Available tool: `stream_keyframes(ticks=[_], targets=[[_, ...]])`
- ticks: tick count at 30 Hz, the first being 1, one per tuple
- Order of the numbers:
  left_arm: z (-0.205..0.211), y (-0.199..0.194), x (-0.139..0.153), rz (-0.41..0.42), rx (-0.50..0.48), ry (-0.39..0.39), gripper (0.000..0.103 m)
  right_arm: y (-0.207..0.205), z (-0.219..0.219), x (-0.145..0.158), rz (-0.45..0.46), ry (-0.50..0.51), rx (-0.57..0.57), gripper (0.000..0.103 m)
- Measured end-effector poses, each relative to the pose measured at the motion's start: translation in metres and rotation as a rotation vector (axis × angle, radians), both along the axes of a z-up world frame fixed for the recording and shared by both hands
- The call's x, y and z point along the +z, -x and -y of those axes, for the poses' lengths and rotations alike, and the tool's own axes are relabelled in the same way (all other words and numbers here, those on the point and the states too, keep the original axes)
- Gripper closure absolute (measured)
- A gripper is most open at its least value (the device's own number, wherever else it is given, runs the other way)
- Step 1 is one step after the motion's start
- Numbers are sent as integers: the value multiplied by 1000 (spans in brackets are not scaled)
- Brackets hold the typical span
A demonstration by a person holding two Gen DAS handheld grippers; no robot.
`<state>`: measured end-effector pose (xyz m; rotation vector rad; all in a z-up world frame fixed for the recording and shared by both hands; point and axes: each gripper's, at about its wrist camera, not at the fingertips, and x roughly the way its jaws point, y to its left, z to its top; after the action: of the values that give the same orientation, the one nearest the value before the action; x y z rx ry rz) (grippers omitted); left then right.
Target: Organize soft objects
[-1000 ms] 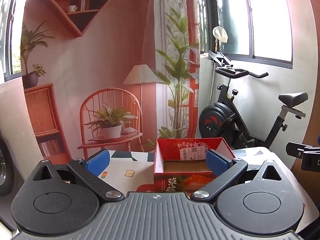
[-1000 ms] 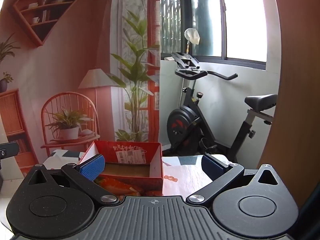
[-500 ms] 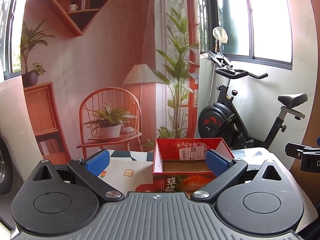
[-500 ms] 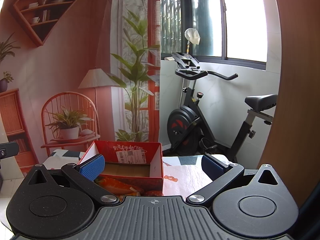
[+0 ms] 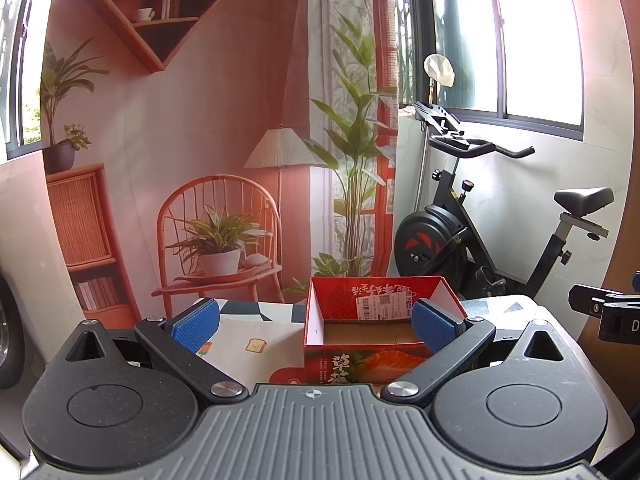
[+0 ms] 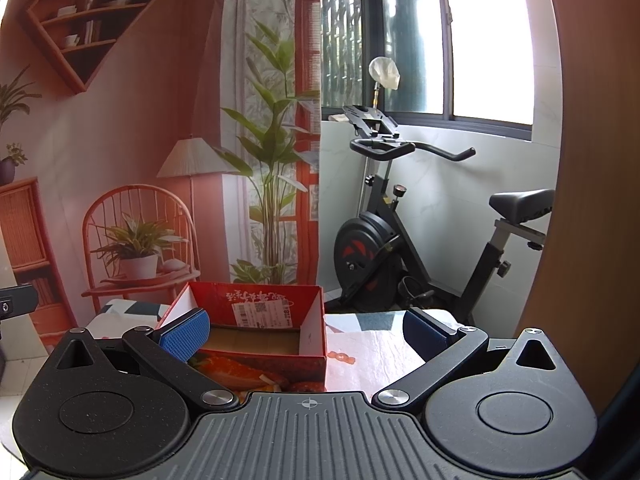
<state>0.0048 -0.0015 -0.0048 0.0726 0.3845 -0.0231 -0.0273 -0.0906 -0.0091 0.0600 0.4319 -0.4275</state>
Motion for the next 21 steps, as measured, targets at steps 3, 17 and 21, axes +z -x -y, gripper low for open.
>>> stream_keyframes(ticks=[3, 17, 21], targets=[[-1, 0, 0, 0, -1, 0, 0, -1, 0, 0, -1, 0, 0, 0], [0, 0, -1, 0, -1, 2, 0, -1, 0, 2, -2, 0, -1, 0], [3, 1, -2, -3, -9, 3, 0, -1, 0, 2, -2, -1, -2, 0]])
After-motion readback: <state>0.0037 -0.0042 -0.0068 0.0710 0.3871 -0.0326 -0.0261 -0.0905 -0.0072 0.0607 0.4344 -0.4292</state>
